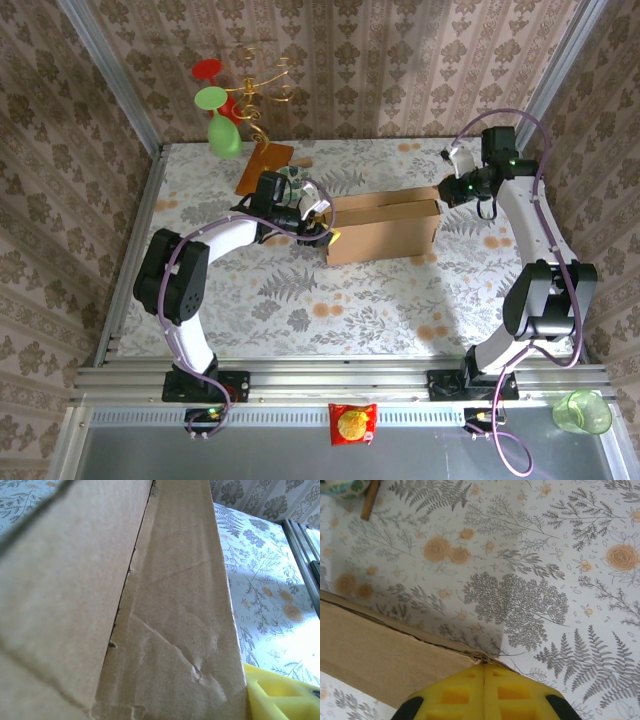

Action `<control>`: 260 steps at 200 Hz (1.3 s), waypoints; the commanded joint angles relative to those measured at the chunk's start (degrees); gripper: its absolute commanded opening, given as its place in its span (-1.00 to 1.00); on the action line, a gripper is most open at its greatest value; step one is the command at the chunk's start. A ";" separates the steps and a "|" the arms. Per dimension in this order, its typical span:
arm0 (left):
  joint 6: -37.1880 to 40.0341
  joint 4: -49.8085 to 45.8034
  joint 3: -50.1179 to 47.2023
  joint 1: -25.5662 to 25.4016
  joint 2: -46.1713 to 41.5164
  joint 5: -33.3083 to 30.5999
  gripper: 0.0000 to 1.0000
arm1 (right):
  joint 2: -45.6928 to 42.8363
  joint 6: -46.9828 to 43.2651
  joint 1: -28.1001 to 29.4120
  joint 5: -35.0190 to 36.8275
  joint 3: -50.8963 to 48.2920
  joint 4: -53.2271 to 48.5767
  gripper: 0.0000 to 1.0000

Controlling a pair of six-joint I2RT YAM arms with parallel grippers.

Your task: Fold the paper box

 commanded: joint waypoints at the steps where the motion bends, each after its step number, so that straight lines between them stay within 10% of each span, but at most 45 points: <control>1: 0.90 -1.12 1.03 -0.01 0.60 0.46 0.17 | 0.85 0.63 0.33 -2.83 2.15 -3.16 -0.96; 73: 1.36 -2.12 1.39 0.40 0.56 0.62 0.17 | -0.07 1.71 -0.94 -6.00 1.39 -3.88 -1.00; 136: 4.95 -8.65 3.28 1.18 -0.41 0.98 0.11 | -2.02 2.90 -6.57 -12.75 -1.59 -1.60 -0.13; 260: 8.03 -12.37 3.10 3.67 -1.99 1.60 0.11 | 5.98 -3.32 -6.02 -15.78 2.53 0.18 -0.01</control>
